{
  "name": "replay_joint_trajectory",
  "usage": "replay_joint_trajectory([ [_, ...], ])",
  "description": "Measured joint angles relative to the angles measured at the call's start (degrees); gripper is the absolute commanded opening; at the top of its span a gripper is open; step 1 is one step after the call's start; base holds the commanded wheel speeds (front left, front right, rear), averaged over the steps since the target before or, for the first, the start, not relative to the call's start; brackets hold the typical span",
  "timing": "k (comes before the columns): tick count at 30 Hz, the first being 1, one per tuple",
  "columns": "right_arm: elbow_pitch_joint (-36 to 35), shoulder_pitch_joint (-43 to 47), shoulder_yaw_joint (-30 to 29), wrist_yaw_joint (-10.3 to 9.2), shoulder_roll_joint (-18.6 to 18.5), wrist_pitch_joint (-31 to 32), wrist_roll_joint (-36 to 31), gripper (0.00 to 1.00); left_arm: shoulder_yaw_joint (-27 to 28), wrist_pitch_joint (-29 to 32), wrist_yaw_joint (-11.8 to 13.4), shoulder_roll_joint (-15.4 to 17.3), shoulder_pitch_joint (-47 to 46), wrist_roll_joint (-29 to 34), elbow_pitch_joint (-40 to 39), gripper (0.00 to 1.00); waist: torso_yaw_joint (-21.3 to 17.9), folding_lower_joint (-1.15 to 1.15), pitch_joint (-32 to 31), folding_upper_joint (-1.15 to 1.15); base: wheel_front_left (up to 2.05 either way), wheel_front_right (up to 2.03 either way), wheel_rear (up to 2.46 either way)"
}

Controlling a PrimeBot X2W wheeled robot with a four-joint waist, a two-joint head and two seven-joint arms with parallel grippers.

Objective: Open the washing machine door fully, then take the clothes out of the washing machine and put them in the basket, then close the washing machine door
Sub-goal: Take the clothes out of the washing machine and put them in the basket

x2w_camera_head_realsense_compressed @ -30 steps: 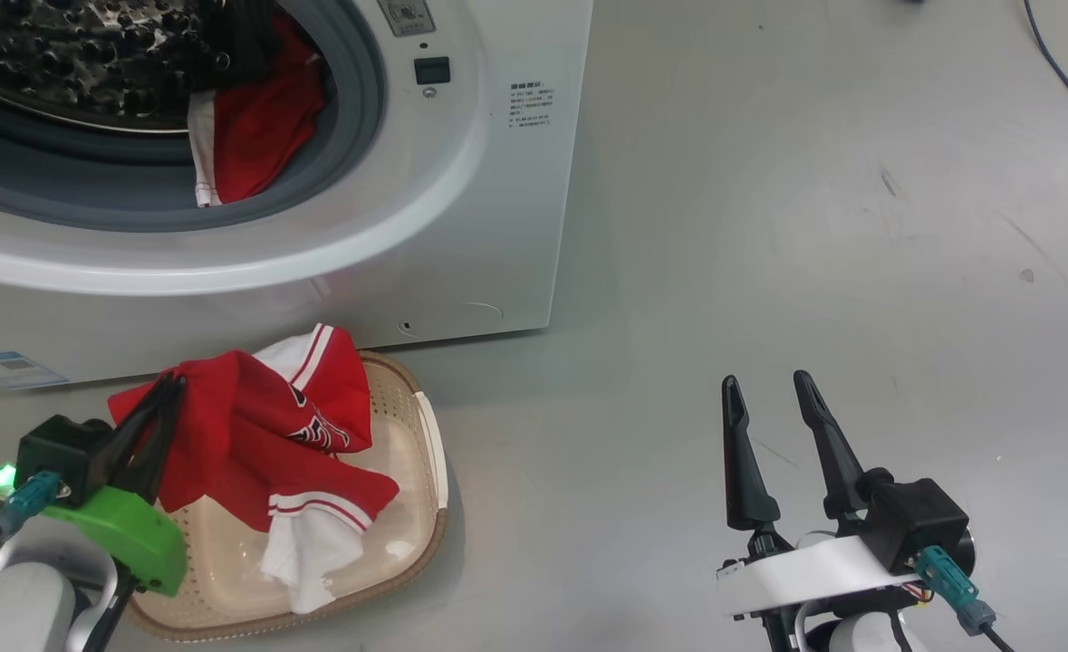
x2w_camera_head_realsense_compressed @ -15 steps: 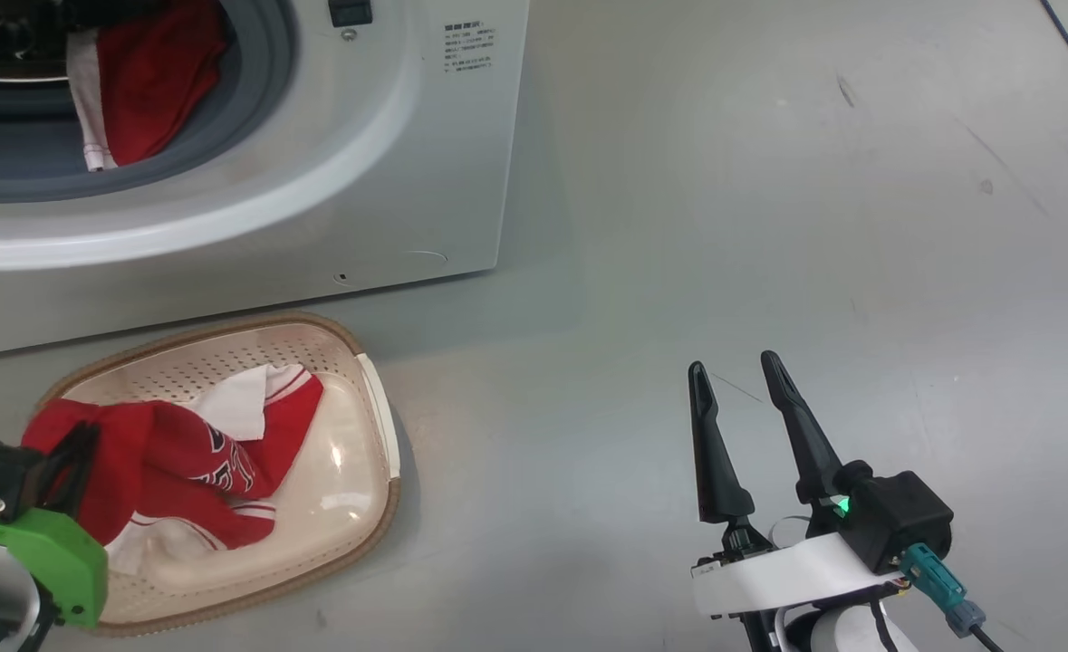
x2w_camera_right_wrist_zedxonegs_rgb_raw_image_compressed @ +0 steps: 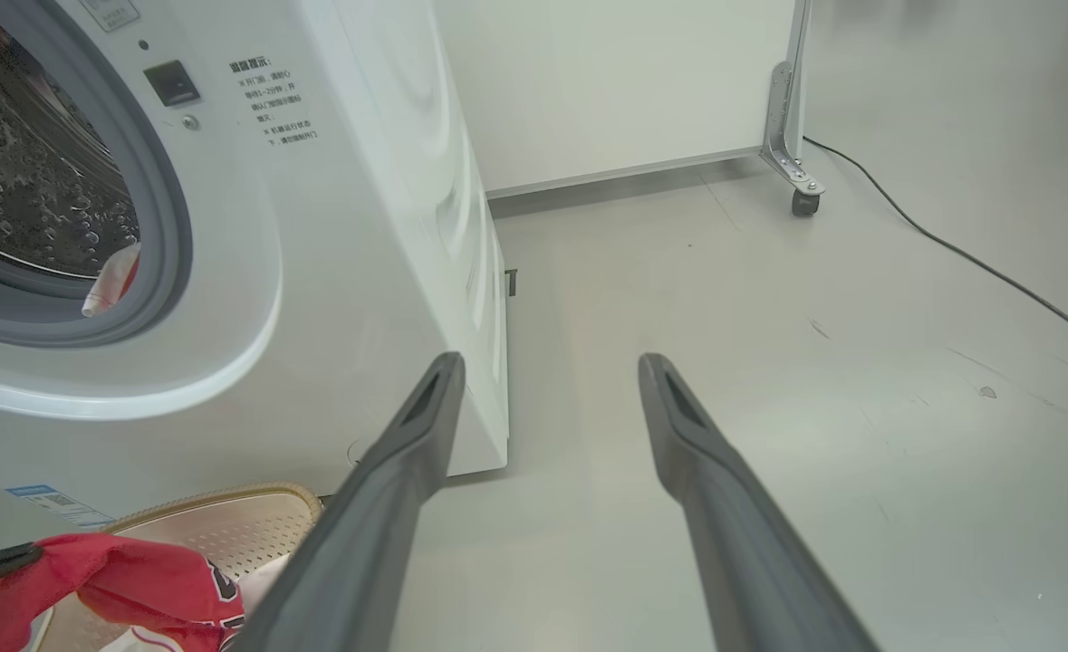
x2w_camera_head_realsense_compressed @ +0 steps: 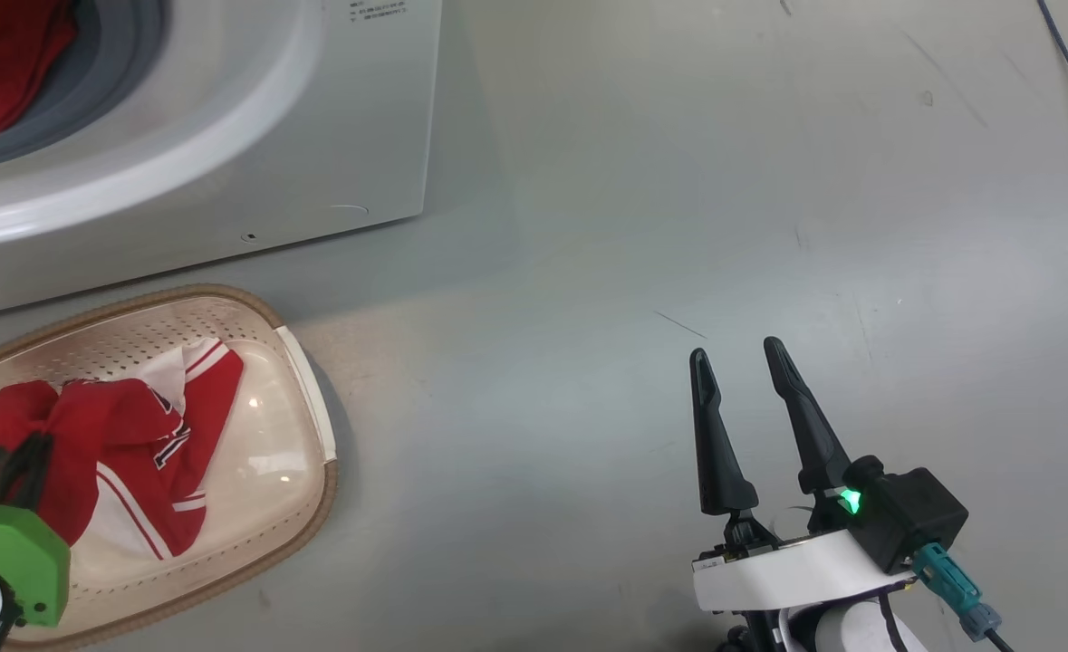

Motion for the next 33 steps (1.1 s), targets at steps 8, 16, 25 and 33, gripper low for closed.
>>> replay_joint_trajectory([
  [8, -0.85, -0.32, 0.18, 0.0, 0.04, 0.0, 0.0, 1.0, -1.05, 0.91, -0.38, -0.01, -2.6, -0.29, 3.72, 0.0, -2.04, 0.0, 3.66, 0.0, 0.0, 0.0, 0.0],
  [16, -0.8, -1.01, -0.16, 0.0, 0.09, 0.0, 0.1, 1.0, -4.01, 0.09, -0.42, -1.05, -3.87, -1.82, 5.57, 0.29, -2.8, 0.01, 4.43, 0.0, 0.0, 0.0, 0.0],
  [25, -0.02, -1.21, -1.42, 0.0, 0.08, 0.0, 0.1, 1.0, -7.34, -1.44, -0.42, -2.93, -3.98, -2.96, 7.77, 1.0, -1.74, 0.0, 2.48, 0.0, 0.0, 0.0, 0.0],
  [33, 1.16, -2.29, -2.92, 0.0, 0.07, 0.0, 0.09, 1.0, -8.47, -4.39, -0.42, -4.21, -5.65, -4.2, 8.08, 1.0, 0.12, 0.0, 0.18, 0.0, 0.0, 0.0, 0.0],
])
